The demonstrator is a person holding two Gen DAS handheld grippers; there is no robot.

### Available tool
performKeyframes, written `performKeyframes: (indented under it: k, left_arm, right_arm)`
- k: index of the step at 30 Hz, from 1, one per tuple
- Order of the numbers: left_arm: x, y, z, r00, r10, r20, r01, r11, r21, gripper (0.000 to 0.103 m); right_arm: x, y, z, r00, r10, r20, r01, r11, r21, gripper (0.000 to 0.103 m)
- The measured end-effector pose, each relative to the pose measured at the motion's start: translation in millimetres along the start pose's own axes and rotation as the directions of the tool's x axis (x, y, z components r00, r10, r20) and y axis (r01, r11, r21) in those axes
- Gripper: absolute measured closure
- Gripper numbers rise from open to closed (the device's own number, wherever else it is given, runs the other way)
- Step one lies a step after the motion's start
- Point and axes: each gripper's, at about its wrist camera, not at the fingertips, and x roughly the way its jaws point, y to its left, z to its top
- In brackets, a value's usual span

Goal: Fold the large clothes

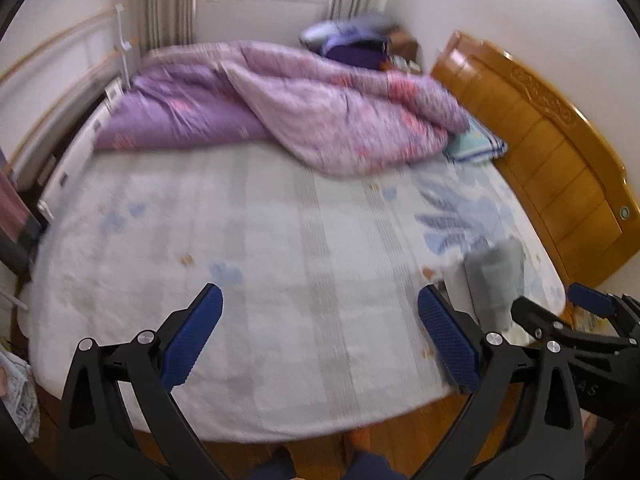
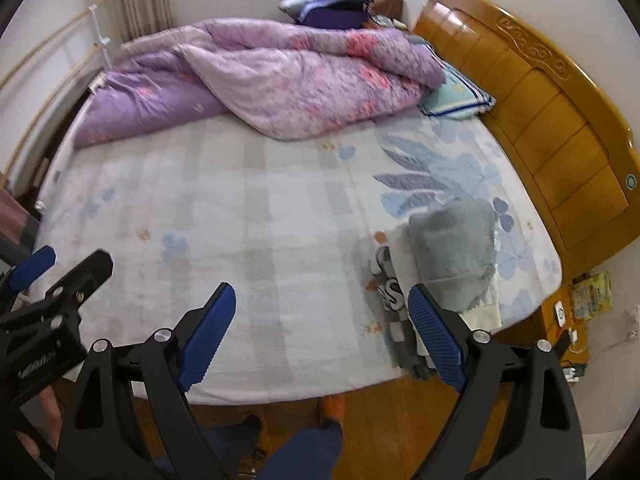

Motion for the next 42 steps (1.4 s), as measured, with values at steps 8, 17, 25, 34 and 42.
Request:
performKeyframes:
  k: [8, 17, 25, 34, 42]
  left_arm:
    - [-81, -23, 16, 0.984, 0.063, 0.168, -0.066, 0.998, 0.013, 0.005]
    - [-148, -84, -6, 0.95, 0.14, 0.281, -0.147, 0.989, 0.007, 0.005]
    - [-186, -129, -33, 0.947, 0.146, 0.285, -0.15, 0.989, -0.008, 0.005]
    - [-211, -162, -43, 0.929, 0.169, 0.328, -0.189, 0.981, 0.03, 0.005]
    - [-220, -182, -39, 0.922, 0.153, 0.355, -0.182, 0.982, 0.05, 0.005]
  right_arm:
    - [-72, -14, 4, 0.981, 0.112, 0.159, -0.106, 0.993, -0.044, 0.018]
    - [-129, -66, -16, 0.947, 0.175, 0.27, -0.151, 0.983, -0.108, 0.018]
    - [-159, -105, -45, 0.932, 0.195, 0.306, -0.169, 0.979, -0.112, 0.018]
    - [-180, -130, -60, 0.916, 0.183, 0.358, -0.167, 0.983, -0.076, 0.018]
    - [-189, -146, -60, 0.908, 0.166, 0.384, -0.161, 0.986, -0.046, 0.018]
